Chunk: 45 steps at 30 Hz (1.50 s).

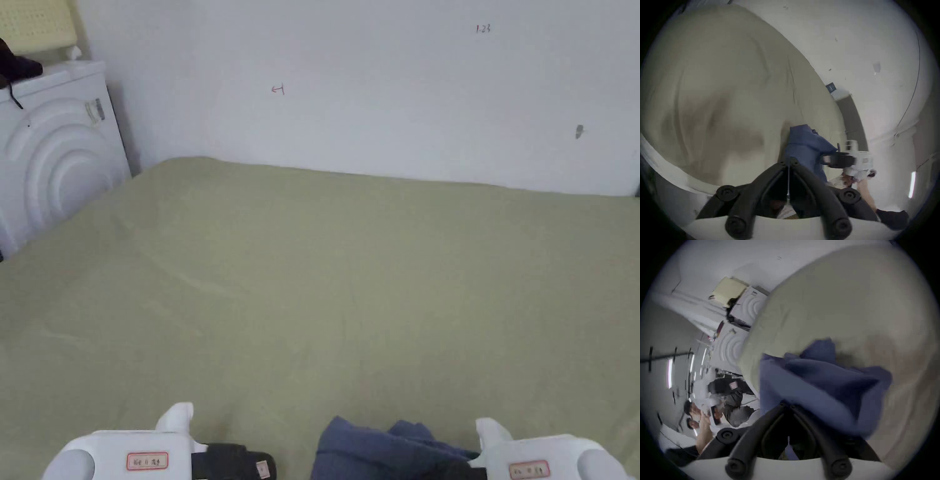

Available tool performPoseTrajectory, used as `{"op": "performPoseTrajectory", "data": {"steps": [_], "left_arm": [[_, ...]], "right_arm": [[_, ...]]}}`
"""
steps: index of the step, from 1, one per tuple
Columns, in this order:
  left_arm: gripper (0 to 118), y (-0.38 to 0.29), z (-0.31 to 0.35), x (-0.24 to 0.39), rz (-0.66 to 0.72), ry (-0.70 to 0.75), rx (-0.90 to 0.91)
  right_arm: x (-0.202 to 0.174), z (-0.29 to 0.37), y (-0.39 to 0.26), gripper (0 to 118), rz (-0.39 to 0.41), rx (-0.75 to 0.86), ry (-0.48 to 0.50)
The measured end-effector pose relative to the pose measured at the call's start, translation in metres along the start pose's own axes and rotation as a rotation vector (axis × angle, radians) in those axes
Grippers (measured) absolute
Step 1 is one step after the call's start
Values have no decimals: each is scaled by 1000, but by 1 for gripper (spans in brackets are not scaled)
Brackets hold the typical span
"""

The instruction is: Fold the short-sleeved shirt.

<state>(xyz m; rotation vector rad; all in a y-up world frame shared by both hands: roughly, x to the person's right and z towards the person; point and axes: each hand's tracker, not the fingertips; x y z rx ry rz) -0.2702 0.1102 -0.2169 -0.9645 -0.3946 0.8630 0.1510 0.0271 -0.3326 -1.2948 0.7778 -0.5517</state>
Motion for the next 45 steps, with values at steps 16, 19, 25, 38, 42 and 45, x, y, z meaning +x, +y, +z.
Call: {"op": "performPoseTrajectory", "data": {"steps": [16, 19, 25, 38, 42, 45], "left_arm": [[21, 18, -118, 3, 100, -177, -205], [21, 11, -130, 15, -34, -41, -207], [21, 54, -94, 8, -84, -89, -208], [21, 238, 124, -88, -88, 439, -123], [102, 269, 161, -142, -38, 540, -58], [105, 262, 165, -153, -80, 681, -52]], "right_arm": [[29, 8, -26, 0, 18, 93, 182], [20, 11, -28, 0, 52, 107, 159], [4, 28, -24, 0, 117, 163, 111], [-11, 103, -22, 0, 148, 288, -41], [-9, 110, -23, 0, 116, 272, -106], [-11, 110, -25, 0, 137, 263, -127]]}}
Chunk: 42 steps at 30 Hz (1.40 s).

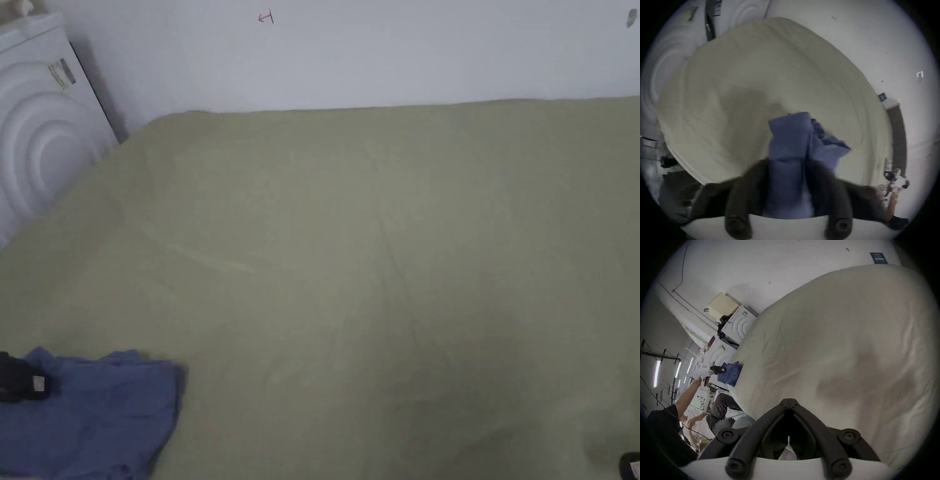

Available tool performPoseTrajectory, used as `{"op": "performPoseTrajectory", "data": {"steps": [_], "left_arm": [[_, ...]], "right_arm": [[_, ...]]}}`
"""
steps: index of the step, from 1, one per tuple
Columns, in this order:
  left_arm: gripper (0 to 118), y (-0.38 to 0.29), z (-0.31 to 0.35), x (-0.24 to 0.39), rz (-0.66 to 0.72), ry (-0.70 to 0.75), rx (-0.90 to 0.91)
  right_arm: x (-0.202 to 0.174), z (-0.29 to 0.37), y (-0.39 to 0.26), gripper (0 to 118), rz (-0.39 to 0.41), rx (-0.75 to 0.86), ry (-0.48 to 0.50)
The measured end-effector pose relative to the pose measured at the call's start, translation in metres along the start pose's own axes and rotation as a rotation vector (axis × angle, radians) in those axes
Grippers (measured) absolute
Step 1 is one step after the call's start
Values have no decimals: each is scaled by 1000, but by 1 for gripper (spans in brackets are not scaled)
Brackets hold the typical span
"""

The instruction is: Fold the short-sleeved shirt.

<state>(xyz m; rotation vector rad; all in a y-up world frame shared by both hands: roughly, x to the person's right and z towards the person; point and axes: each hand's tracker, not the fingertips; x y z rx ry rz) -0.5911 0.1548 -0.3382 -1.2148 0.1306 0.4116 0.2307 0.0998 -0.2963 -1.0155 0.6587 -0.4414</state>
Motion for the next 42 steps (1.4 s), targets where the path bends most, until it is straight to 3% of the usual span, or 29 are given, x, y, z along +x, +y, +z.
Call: {"op": "performPoseTrajectory", "data": {"steps": [3, 5, 6, 7, 10, 12, 14, 19, 23, 27, 31, 36, 37, 38, 39, 40, 41, 42], "left_arm": [[95, -5, 11, -12, -2, 36, -10], [51, -10, 27, -13, 14, 68, 58], [21, -13, 36, -9, 3, 93, 98], [3, -21, 52, 3, -9, 119, 137], [2, -44, 76, 41, -43, 127, 235], [2, -61, 84, 80, -139, 132, 278], [0, -89, 92, 126, -265, 44, 347], [0, -148, 99, 247, -297, -158, 537], [0, -186, 96, 348, -356, -150, 668], [0, -226, 91, 427, -443, -123, 800], [0, -254, 75, 458, -367, -154, 893], [1, -274, 58, 475, -438, -121, 908], [10, -277, 58, 477, -434, -105, 917], [27, -280, 60, 478, -431, -103, 932], [53, -270, 57, 472, -426, -121, 943], [85, -269, 60, 472, -420, -136, 951], [85, -268, 62, 472, -416, -129, 966], [97, -268, 65, 472, -417, -133, 982]], "right_arm": [[-3, 2, -1, 0, 3, 1, 6], [-6, 4, -2, 0, 10, 11, 16], [-6, 5, -2, 0, 11, 16, 22], [-7, 6, -2, 0, 13, 20, 25], [-13, 15, -3, 0, 37, 54, 13], [-18, 26, -2, 0, 44, 92, -18], [-25, 40, 0, 0, 71, 129, -72], [-48, 88, 11, 0, 178, 284, -243], [-82, 111, 21, 0, 278, 443, -522], [-99, 113, 23, 0, 345, 609, -695], [-101, 105, 14, 0, 366, 721, -775], [-90, 93, 6, 0, 396, 745, -815], [-90, 92, 6, 3, 401, 746, -820], [-103, 100, 3, 14, 406, 755, -830], [-105, 101, 3, 40, 411, 763, -831], [-106, 102, 3, 79, 415, 771, -821], [-108, 104, 4, 79, 418, 780, -810], [-108, 104, 8, 91, 420, 788, -800]]}}
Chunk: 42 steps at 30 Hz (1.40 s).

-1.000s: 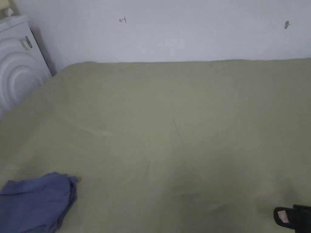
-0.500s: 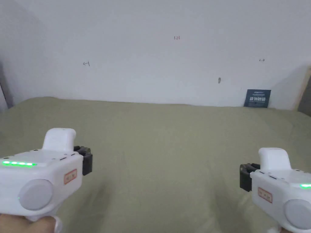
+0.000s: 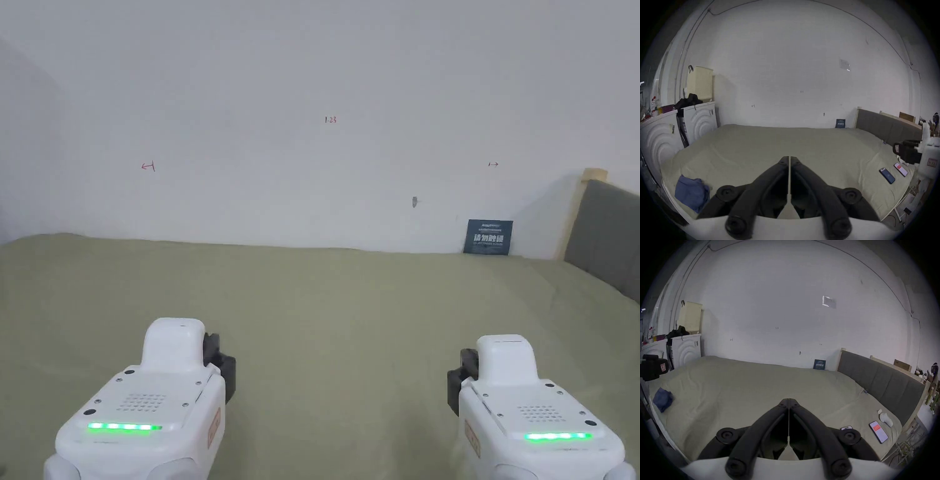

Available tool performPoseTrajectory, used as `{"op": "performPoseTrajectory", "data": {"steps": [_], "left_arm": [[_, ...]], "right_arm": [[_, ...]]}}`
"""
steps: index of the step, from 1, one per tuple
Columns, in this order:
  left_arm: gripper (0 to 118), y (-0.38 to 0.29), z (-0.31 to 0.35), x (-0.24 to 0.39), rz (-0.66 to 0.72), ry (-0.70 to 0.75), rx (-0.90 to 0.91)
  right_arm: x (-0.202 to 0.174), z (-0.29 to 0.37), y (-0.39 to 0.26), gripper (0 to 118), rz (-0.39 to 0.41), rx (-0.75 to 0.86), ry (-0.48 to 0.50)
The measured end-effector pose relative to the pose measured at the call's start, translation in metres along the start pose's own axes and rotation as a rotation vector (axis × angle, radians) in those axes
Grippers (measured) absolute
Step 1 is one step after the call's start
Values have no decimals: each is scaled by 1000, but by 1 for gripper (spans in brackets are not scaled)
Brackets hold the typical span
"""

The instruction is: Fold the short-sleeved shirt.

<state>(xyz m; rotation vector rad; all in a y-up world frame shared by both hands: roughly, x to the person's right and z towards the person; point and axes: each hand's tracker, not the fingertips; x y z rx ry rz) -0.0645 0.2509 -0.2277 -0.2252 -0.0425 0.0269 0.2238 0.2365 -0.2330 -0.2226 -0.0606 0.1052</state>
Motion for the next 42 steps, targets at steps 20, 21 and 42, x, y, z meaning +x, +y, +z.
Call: {"op": "performPoseTrajectory", "data": {"steps": [20, 21, 42], "left_arm": [[118, 7, 2, -16, -8, -25, 94], [118, 6, 11, -14, -5, -33, 89], [118, 4, 19, -23, -3, 44, 124]], "right_arm": [[-5, -1, 4, 118, -24, 44, 6], [-3, -1, 2, 118, -49, 40, 28], [0, 15, 4, 118, -86, 92, 17]]}}
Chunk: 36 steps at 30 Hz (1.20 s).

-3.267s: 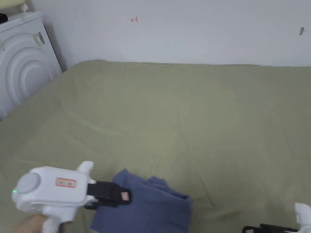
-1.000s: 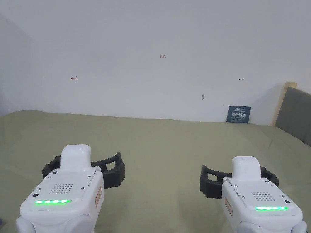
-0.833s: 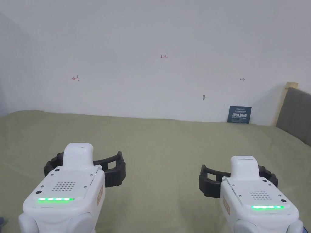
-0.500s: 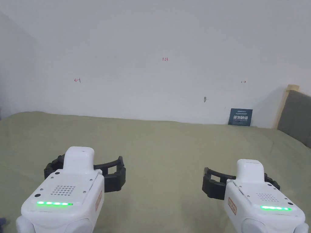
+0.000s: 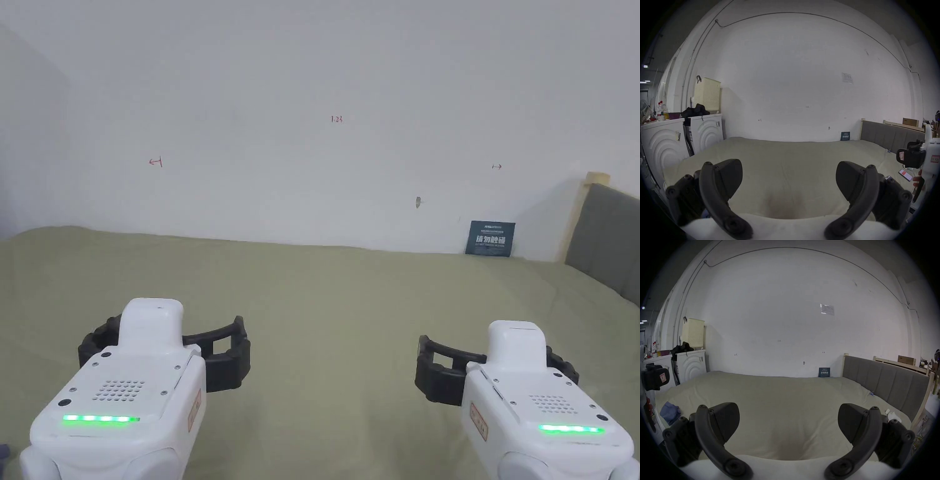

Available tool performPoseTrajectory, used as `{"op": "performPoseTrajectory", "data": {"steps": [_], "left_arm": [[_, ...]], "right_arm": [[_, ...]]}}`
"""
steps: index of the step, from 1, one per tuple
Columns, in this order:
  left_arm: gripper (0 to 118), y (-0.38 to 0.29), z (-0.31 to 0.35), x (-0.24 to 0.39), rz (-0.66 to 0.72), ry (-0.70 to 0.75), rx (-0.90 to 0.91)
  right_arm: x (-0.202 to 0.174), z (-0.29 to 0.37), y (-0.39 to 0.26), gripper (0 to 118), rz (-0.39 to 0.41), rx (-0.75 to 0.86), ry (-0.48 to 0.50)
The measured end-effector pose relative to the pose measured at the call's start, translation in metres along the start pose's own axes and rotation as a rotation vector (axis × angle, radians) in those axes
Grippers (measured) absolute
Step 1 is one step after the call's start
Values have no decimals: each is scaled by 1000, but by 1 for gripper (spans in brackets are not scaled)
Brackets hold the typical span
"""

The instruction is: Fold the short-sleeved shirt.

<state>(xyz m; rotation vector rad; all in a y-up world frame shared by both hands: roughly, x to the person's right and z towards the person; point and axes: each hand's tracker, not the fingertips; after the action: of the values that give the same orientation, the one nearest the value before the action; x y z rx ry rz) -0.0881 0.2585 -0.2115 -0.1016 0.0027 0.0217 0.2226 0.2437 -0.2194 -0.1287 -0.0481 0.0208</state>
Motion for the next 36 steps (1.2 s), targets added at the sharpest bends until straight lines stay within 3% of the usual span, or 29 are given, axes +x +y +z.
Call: {"op": "performPoseTrajectory", "data": {"steps": [7, 13, 23, 28, 31, 33, 36], "left_arm": [[118, 0, 0, 1, 18, 1, 21], [118, -1, -1, 5, -14, -16, 26], [118, 3, -1, -1, 17, -2, 0], [118, 6, -1, -1, 31, -10, 4], [118, 7, -2, 1, 22, -13, 7], [118, 8, -1, 1, 23, -15, 14], [118, 9, -3, 0, 31, -13, 4]], "right_arm": [[-3, 0, -3, 118, -22, 11, -1], [-8, 0, -1, 118, 39, 22, -49], [3, 5, 10, 118, -77, 22, -7], [3, 1, 9, 118, -56, 12, -39], [-1, -1, 7, 118, 22, 15, -91], [1, -1, 6, 118, 20, 17, -66], [7, 3, 8, 118, -56, 7, 11]]}}
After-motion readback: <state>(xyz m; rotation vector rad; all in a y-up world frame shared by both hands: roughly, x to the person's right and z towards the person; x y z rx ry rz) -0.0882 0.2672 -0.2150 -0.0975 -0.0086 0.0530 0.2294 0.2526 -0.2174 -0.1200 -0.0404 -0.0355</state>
